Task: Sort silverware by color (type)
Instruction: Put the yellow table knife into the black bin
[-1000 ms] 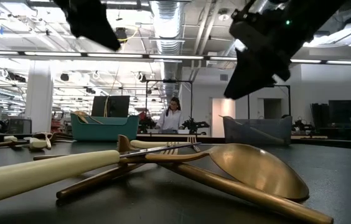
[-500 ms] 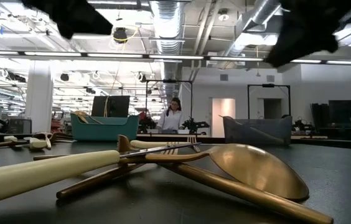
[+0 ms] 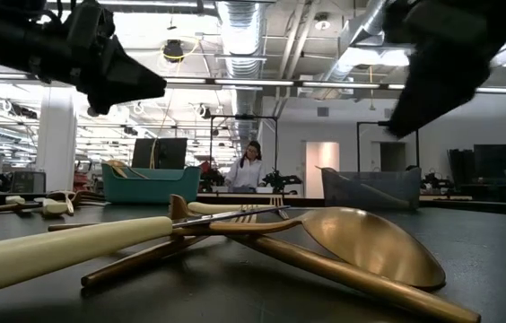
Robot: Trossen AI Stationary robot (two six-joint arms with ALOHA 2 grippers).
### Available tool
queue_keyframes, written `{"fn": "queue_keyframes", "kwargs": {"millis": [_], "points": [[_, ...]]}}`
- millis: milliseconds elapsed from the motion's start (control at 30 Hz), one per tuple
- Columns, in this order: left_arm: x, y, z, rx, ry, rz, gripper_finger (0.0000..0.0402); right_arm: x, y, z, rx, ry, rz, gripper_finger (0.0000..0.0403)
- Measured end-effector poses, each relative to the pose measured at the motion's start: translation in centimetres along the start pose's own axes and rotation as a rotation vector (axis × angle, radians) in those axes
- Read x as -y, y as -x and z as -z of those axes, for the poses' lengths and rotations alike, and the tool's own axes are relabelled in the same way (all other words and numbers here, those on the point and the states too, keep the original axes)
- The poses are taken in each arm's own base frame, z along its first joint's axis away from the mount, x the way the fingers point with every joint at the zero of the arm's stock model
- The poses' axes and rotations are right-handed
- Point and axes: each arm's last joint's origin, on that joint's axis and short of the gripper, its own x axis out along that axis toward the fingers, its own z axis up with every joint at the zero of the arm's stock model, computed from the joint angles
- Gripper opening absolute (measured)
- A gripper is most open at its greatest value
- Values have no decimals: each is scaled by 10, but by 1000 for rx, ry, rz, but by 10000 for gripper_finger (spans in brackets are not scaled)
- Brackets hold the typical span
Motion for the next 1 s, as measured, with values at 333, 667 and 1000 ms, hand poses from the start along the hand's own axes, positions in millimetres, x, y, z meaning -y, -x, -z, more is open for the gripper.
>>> {"fn": "queue_keyframes", "kwargs": {"millis": [333,667,1000], "points": [[-3,-4,19,-123,-29,-79,119,-43,-47,-11,-129,92,-555,138],[-3,-4,21,-130,21,-91,119,-56,-66,27,-368,155,-598,137],[-3,-3,21,-130,16,-102,119,-46,15,48,-554,220,-586,136]]}}
